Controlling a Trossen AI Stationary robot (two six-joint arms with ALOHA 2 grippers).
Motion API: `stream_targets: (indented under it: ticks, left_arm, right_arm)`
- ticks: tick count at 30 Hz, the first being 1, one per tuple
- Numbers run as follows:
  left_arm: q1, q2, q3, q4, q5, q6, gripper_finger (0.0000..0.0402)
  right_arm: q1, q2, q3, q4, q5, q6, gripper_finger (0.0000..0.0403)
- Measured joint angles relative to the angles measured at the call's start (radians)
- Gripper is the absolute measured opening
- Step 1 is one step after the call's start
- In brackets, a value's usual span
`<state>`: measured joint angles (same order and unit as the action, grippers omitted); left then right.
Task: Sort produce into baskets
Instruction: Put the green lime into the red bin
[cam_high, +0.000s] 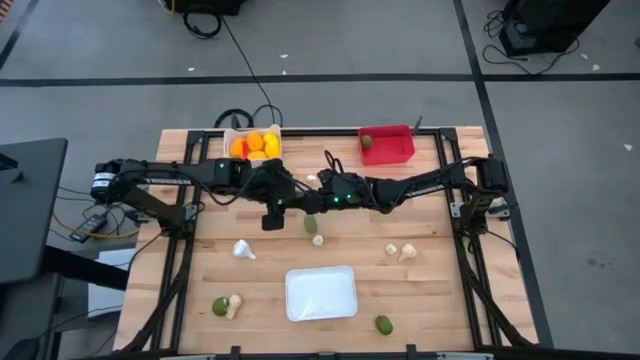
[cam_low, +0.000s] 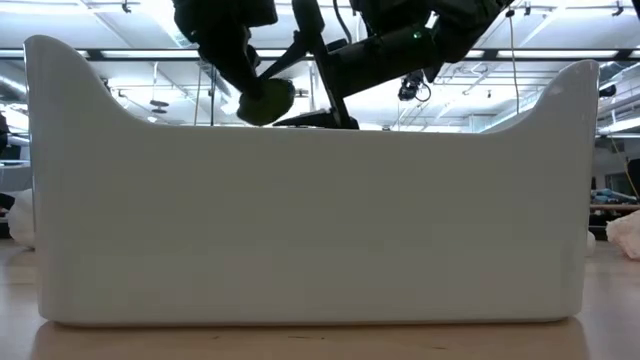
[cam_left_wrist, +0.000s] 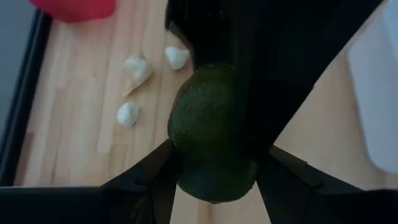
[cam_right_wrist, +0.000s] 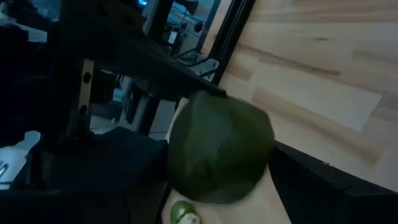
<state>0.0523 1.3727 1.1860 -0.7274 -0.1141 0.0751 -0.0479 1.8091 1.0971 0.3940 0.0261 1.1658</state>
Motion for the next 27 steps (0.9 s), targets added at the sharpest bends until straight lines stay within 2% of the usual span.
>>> stream_targets:
  ticks: [7,11,19,22,27]
  left_arm:
    - [-0.001,0.0,-0.001,0.014,0.001,-0.053,0.0197]
    - [-0.009,0.0,-0.001,0.01,0.011,-0.104,0.0215]
    - [-0.008,-0.021,-0.001,-0.061,0.02,-0.217,0.0302]
    - [-0.008,-0.065,-0.001,-0.065,-0.028,-0.241,0.032]
    - [-0.007,-0.186,0.0,-0.089,-0.118,-0.254,0.032]
  right_arm:
    - [-0.006,0.0,0.0,0.004,-0.007,-0.002,0.02]
    - [-0.004,0.0,0.0,0.002,0.0,-0.009,0.0198]
    - [-0.005,-0.001,-0.001,-0.03,0.012,-0.021,0.0198]
    - [-0.006,-0.003,-0.001,-0.055,0.013,-0.017,0.0198]
    - [0.0,-0.011,-0.001,-0.082,0.014,-0.013,0.0196]
